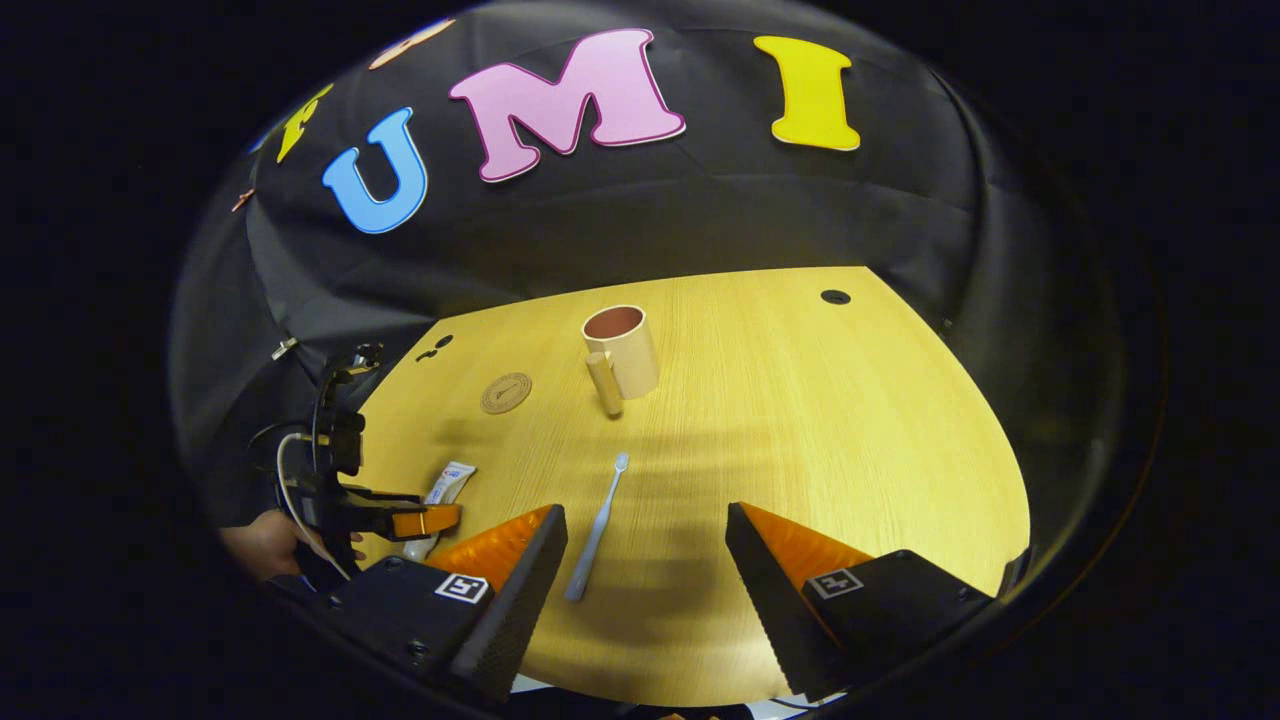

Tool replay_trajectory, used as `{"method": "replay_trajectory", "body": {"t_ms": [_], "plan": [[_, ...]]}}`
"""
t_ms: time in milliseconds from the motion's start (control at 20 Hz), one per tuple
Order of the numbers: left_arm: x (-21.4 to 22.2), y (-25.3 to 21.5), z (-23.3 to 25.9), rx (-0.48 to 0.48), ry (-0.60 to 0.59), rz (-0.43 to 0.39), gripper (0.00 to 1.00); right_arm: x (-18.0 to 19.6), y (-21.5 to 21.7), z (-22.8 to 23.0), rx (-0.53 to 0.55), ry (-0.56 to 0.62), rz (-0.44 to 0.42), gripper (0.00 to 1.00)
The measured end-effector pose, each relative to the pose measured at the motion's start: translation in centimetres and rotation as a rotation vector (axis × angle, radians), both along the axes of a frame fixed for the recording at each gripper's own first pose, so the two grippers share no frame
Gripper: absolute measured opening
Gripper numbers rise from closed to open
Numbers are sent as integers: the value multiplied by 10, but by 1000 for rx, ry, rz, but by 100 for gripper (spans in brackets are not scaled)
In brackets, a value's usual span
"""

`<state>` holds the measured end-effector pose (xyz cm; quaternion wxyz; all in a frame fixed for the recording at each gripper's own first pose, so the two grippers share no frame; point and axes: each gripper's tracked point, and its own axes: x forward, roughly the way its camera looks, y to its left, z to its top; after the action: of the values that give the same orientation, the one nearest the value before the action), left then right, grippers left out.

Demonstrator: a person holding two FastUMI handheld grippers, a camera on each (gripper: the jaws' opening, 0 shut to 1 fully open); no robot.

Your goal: Put the toothbrush and toothpaste on the desktop into the cup, then pick up the cup and place it on the coaster on the desktop.

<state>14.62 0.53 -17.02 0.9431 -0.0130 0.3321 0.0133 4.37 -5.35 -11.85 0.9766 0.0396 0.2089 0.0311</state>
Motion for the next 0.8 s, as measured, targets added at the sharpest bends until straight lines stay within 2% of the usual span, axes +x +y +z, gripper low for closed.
{"method": "replay_trajectory", "body": {"t_ms": [150,350,400,600,650,750,800], "plan": [[0,1,-2,-1,25,-5,83,1,9,-8,9,28,17,98],[3,-4,-2,22,43,-49,60,9,25,-30,-17,92,39,99],[-1,0,2,26,46,-55,48,11,29,-37,-16,116,40,99],[3,-3,1,20,29,-69,39,17,43,-64,5,207,26,99],[3,-4,1,17,25,-80,33,20,45,-70,3,221,17,99],[2,-10,2,-6,24,-124,35,25,48,-82,-9,255,2,98],[0,-12,4,-20,20,-136,30,31,50,-87,-10,268,-9,99]]}}
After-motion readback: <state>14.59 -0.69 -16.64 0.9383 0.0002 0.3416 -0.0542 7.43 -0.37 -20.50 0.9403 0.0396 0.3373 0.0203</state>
